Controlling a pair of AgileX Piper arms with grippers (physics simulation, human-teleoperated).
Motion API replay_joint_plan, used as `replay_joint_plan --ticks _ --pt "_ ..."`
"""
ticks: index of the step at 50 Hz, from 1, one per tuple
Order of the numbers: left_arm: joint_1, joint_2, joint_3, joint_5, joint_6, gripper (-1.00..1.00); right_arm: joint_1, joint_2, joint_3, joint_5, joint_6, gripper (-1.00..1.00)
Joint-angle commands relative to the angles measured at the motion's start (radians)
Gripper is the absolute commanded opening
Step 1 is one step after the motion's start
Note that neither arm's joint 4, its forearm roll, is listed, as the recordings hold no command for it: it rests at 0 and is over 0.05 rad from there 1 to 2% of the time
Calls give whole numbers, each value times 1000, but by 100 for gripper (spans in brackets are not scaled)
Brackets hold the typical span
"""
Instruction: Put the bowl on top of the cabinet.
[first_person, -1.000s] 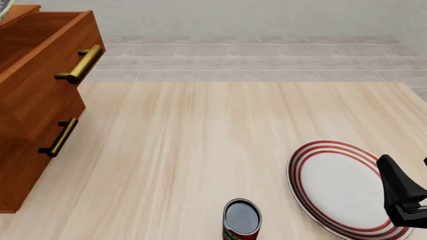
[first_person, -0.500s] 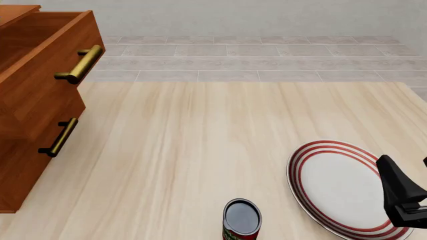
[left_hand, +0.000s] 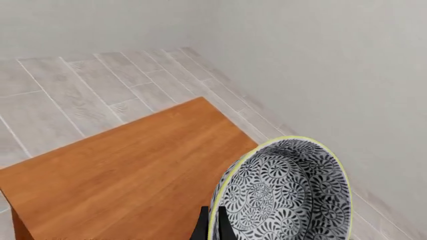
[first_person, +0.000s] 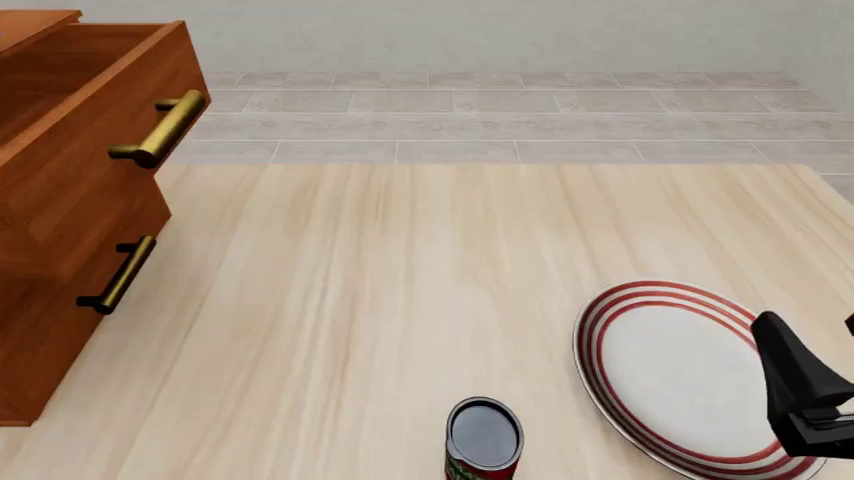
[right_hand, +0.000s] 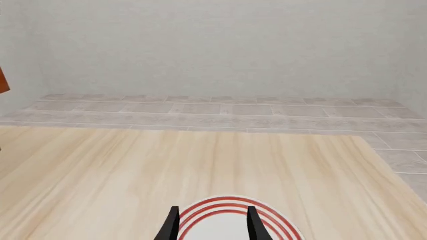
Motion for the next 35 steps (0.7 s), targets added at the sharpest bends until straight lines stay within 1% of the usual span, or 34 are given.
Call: replay_joint_plan --ticks 1,13,35 --pt "24 -5 4 -7 3 -100 3 7 0 -6 -3 100" --pt "42 0 11 -13 1 -100 7 33 0 -32 -7 100" --pt "70 11 40 -34 5 -100 8 31 0 -30 -10 100"
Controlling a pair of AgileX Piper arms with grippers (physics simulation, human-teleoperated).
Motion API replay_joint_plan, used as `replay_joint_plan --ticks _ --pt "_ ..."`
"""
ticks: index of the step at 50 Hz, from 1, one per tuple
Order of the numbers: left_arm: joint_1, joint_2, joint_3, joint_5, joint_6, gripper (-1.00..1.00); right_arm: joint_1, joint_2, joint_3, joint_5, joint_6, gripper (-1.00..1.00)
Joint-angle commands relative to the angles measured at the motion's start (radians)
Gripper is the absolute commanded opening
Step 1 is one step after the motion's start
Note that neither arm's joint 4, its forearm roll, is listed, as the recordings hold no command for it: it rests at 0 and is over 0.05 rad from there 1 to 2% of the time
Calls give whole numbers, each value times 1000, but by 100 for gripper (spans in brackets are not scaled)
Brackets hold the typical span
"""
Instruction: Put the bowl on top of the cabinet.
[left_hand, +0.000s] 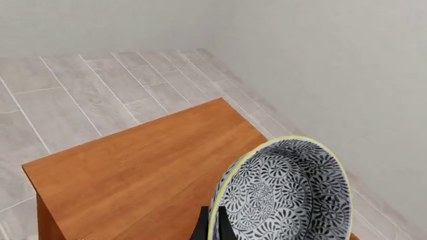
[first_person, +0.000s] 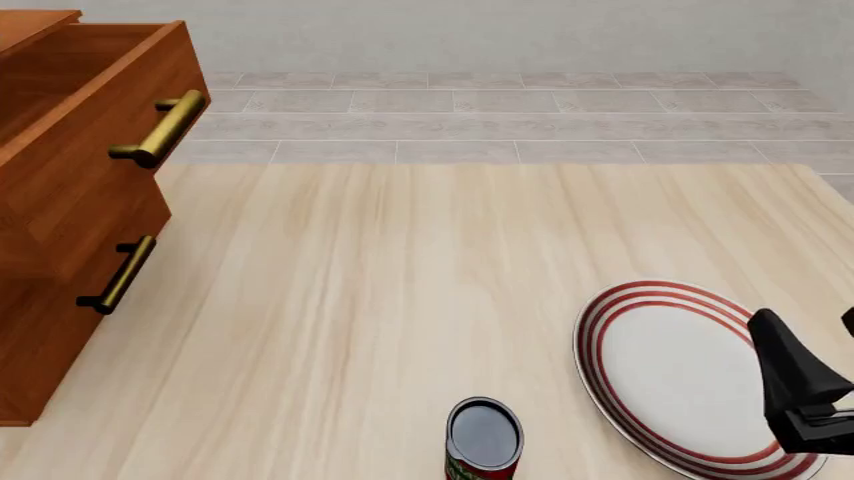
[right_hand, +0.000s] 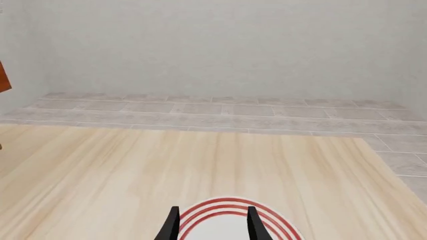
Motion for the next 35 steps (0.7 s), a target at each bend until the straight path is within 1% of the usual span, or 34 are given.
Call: replay_joint_plan --ticks 1,26,32,33,35 --pt "13 4 11 -16 10 -100 0 -1 0 1 -1 100" --pt "28 25 44 -43 14 -100 0 -11 0 11 -2 100" --pt "19 29 52 -55 -7 -100 0 -14 0 11 -2 100" --pt "16 28 52 -58 -12 100 1 -13 0 11 -2 100" --pt "19 28 49 -56 -12 100 1 -14 0 11 -2 100"
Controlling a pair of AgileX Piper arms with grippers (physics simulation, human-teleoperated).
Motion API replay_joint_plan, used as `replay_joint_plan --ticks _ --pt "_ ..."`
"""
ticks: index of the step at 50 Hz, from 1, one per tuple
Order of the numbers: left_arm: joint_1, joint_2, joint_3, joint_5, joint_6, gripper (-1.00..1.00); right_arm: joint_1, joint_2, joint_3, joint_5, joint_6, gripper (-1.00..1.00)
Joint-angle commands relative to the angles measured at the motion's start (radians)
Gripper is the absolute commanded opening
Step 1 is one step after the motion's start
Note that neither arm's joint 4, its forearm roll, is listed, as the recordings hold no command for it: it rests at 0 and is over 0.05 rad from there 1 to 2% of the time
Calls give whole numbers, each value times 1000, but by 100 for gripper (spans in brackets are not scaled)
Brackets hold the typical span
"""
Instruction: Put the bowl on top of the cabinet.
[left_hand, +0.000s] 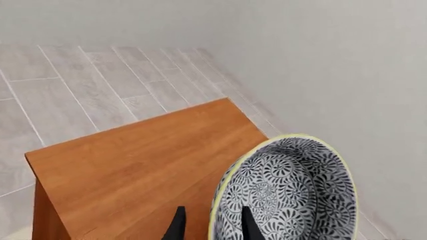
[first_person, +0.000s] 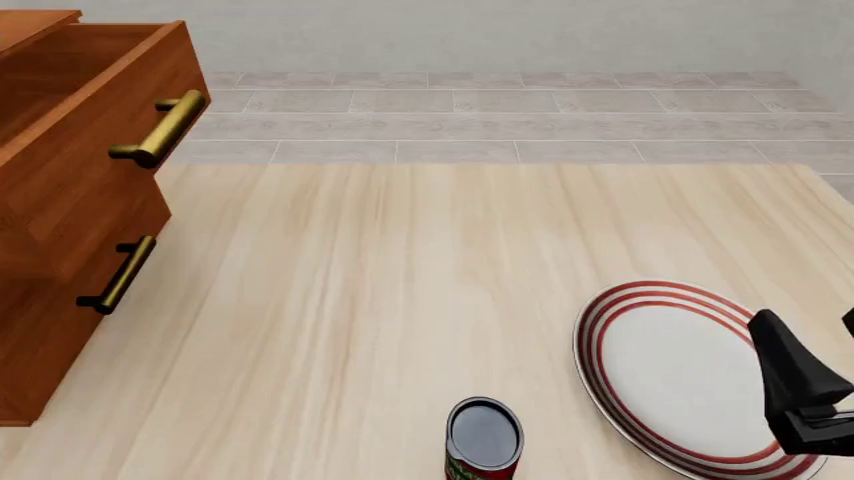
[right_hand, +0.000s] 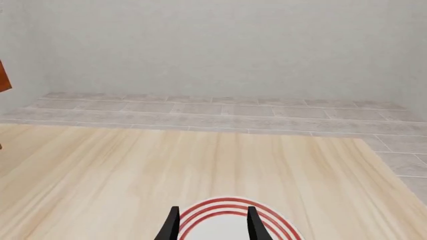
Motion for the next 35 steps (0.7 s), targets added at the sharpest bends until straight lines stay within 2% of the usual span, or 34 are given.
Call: replay_joint_plan --ticks 1,35 --pt "-5 14 13 -11 -17 100 2 -3 0 2 0 100" --pt "34 5 -56 16 -16 100 7 -7 0 3 0 100"
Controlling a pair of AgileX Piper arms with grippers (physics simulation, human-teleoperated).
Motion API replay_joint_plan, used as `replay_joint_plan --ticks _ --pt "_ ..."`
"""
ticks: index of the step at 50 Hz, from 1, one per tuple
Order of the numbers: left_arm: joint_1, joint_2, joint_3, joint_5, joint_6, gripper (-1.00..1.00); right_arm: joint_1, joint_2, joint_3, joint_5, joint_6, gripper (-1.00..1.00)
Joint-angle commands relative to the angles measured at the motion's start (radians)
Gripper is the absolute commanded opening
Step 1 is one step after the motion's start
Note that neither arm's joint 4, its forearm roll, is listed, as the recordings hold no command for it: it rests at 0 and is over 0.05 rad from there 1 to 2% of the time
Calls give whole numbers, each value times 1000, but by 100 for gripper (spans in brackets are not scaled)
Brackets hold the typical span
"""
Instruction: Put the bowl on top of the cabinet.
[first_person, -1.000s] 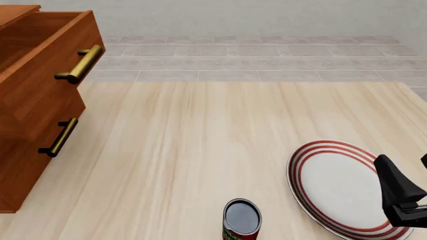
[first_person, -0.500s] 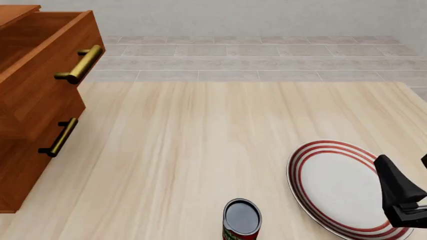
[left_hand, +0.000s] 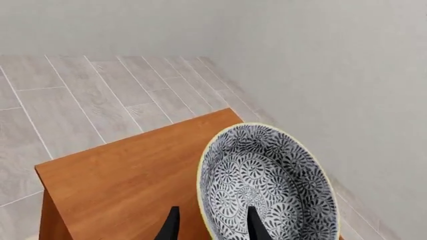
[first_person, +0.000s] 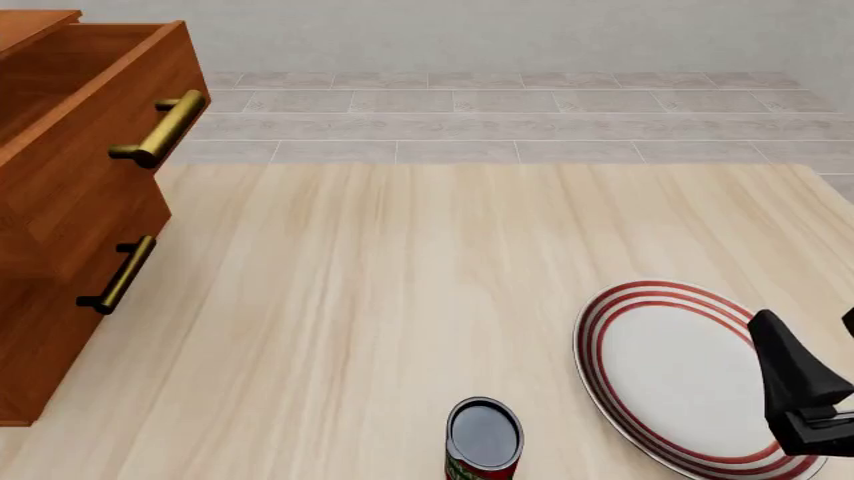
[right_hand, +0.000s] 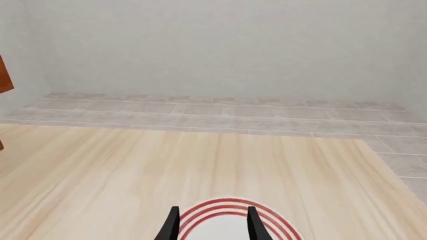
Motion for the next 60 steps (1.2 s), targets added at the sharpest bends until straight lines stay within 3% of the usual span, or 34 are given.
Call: replay_joint_plan --ticks 1,60 --pt "15 -7 -20 13 2 100 3 -4 0 3 0 100" --pt "36 -102 -104 101 -39 100 3 -21 0 14 -3 100"
